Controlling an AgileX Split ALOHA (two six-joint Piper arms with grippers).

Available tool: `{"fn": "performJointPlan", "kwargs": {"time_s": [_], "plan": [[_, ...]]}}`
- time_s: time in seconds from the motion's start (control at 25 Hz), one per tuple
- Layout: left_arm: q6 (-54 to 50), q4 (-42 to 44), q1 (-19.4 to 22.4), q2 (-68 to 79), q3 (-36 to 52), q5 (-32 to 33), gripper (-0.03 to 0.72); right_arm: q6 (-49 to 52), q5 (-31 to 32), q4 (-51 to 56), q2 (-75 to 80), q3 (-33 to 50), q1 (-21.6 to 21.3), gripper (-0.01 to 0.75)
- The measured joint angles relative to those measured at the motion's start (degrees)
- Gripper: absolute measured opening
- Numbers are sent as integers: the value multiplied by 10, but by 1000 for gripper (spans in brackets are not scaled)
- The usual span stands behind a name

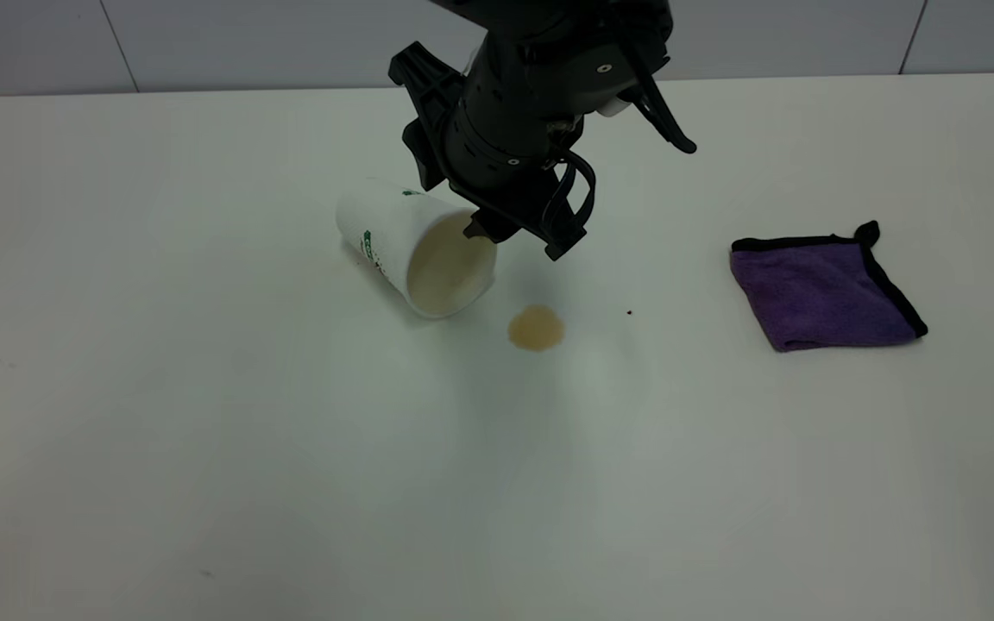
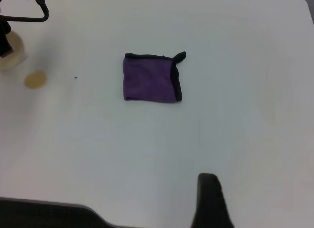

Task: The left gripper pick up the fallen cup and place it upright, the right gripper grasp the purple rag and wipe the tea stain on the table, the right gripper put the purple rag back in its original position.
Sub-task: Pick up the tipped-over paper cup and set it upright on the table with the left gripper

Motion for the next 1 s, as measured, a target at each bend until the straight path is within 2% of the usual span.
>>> {"fn": "performJointPlan", "kwargs": {"time_s": [0.64,1.0], "plan": [[-72,154,0,64,-1,7,458,0,0,0,0,0,0,550],[-117,227,1,101,-1,40,446,0,0,0,0,0,0,550]]}}
